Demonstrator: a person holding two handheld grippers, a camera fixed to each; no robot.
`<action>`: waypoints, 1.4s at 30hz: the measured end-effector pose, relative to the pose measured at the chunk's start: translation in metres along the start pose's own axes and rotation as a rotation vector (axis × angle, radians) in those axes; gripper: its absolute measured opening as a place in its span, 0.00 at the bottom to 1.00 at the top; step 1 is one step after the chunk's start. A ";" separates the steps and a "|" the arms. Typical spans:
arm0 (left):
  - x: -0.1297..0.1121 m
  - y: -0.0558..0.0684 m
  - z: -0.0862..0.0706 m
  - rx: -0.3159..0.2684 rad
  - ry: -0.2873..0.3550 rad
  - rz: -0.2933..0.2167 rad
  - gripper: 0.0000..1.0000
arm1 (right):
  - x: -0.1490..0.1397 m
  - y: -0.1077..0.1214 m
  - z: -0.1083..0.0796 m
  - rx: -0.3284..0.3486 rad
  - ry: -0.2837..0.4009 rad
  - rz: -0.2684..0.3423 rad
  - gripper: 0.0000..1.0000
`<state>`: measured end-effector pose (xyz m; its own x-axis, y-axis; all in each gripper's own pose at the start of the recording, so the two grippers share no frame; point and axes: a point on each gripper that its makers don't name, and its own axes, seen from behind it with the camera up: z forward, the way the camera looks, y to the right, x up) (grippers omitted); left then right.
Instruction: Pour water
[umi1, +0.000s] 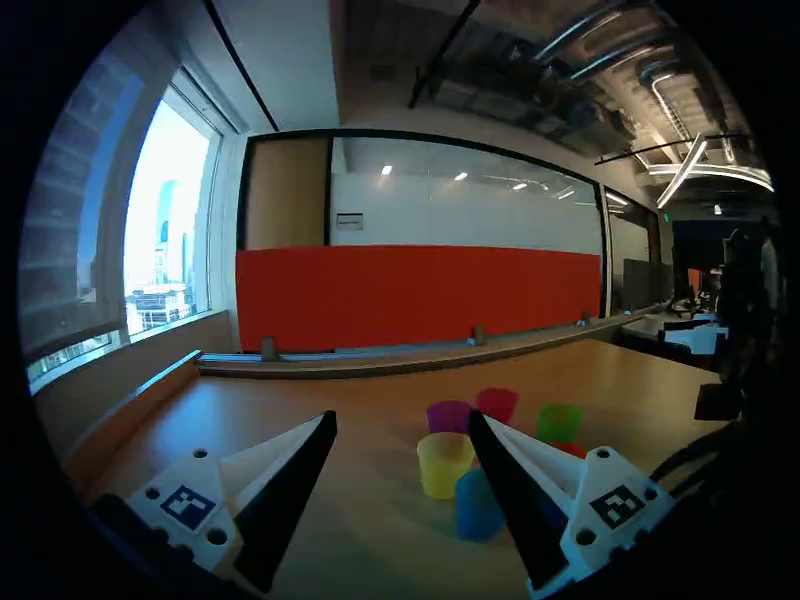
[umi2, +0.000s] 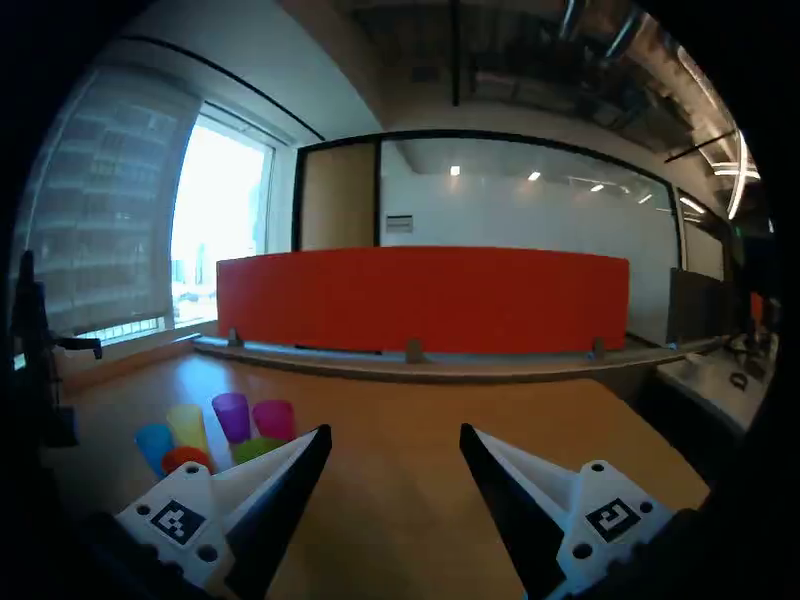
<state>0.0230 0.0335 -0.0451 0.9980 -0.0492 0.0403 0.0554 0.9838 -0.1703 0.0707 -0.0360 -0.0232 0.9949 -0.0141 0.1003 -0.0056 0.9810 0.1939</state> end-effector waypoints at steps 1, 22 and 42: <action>0.001 -0.001 0.000 0.011 0.007 -0.001 0.98 | 0.003 0.002 -0.001 -0.014 0.010 0.004 0.99; 0.007 -0.005 0.009 0.182 0.080 0.018 0.98 | 0.032 0.022 -0.014 -0.162 0.130 0.015 0.99; -0.029 -0.011 0.020 0.223 0.111 0.039 0.97 | 0.028 0.039 -0.009 -0.211 0.114 0.029 0.99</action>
<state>-0.0070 0.0277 -0.0246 0.9972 -0.0173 -0.0727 0.0211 0.9984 0.0523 0.0995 0.0033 -0.0213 0.9996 0.0248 -0.0101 -0.0249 0.9995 -0.0170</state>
